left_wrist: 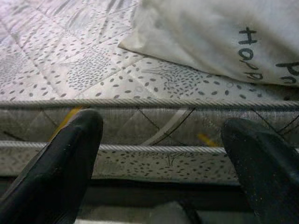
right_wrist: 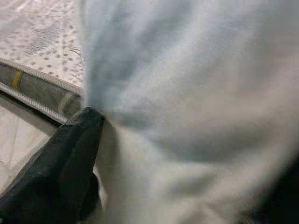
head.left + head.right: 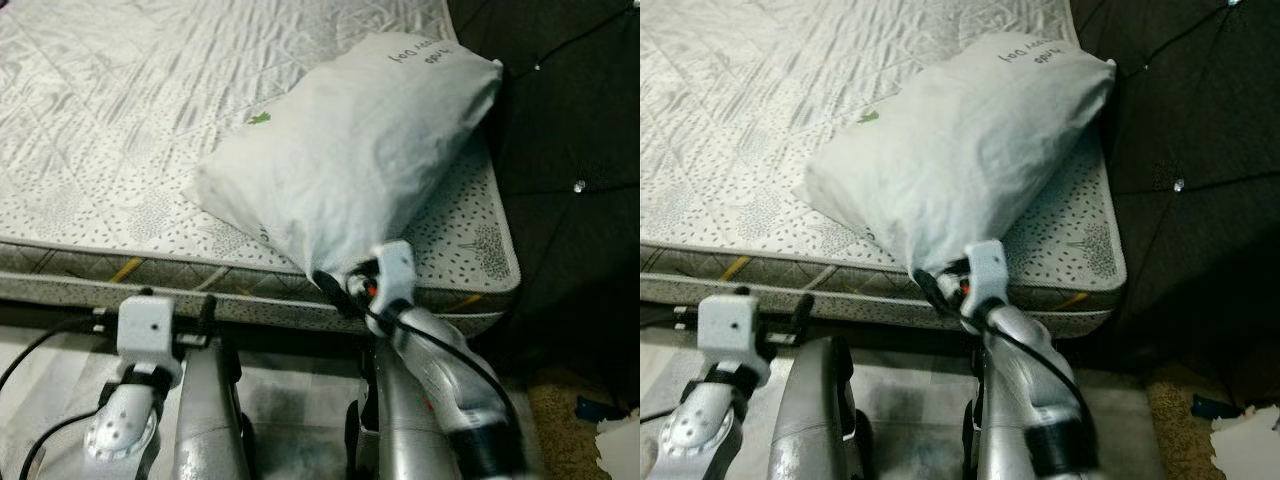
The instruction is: Clean up the room
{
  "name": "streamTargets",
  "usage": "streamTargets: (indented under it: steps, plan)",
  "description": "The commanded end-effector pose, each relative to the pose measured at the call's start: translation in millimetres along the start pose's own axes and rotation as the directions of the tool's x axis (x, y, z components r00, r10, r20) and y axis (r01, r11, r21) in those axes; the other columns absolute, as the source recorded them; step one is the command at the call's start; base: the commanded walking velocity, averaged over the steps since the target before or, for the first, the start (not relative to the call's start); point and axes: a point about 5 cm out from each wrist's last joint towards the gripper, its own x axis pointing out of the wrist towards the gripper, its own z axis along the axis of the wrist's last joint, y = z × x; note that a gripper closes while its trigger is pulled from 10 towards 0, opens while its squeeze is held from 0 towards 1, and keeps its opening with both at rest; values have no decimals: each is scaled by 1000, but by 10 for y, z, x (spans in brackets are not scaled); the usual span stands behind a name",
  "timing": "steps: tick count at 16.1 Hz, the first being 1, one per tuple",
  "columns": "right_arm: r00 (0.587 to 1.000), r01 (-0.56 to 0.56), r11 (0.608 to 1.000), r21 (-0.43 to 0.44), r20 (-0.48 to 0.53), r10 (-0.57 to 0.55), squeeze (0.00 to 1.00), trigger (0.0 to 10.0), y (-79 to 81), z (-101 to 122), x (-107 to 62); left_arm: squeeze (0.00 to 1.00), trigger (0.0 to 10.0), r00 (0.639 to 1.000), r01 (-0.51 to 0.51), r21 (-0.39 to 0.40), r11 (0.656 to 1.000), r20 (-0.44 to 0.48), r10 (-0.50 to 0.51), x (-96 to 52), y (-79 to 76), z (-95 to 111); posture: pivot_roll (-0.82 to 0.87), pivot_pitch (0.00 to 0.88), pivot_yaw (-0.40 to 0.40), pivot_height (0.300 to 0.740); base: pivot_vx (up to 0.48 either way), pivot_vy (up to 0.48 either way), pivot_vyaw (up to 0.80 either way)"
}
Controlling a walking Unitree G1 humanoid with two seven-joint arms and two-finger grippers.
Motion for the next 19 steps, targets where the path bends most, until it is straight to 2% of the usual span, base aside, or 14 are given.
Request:
streamTargets:
  steps: [1, 3, 6, 8, 9, 12, 15, 19]
  plan:
    - [1000, 8, 1000, 2, -3, -8, 0, 10000, 36, -8, 66, 0, 10000, 1000, -10, 3, 1000, 12, 10, -16, 14, 26, 177, 143, -27, 533, 0, 0, 0]
    - [994, 96, 991, 96, 42, -101, 0, 10000, -6, 143, 223, 0, 10000, 1000, -12, 3, 1000, 14, 12, -22, 14, 37, 189, 141, -30, 533, 0, 0, 0]
    - [981, 164, 985, 47, 100, -168, 0, 10000, -87, 259, 283, 0, 10000, 1000, -16, 2, 1000, 13, 16, -25, 19, 34, 190, 138, -31, 533, 0, 0, 0]
    - [962, 233, 970, 62, 131, -240, 0, 1647, -195, 289, 284, 0, 10000, 1000, -16, 2, 1000, 13, 16, -11, 16, 34, 188, 137, -32, 533, 0, 0, 0]
    - [948, 270, 960, 75, 154, -278, 0, 0, -255, 323, 266, 0, 10000, 1000, -15, 3, 1000, 14, 15, 1, 16, 35, 187, 134, -31, 533, 0, 0, 0]
    - [905, 341, 932, 119, 225, -360, 0, 0, -422, 458, 245, 0, 10000, 1000, -15, 7, 1000, 24, 14, 72, 22, 45, 176, 115, -25, 533, 0, 0, 0]
    - [898, 342, 930, 132, 247, -365, 0, 0, -444, 480, 231, 0, 10000, 999, -27, -5, 1000, 45, 27, 94, 18, 104, 169, 113, -26, 533, 0, 0, 0]
    - [898, 348, 927, 138, 235, -372, 0, 0, -481, 435, 245, 0, 10000, 998, -21, -13, 1000, 64, 22, 243, -29, 125, 147, 94, -19, 533, 0, 0, 0]
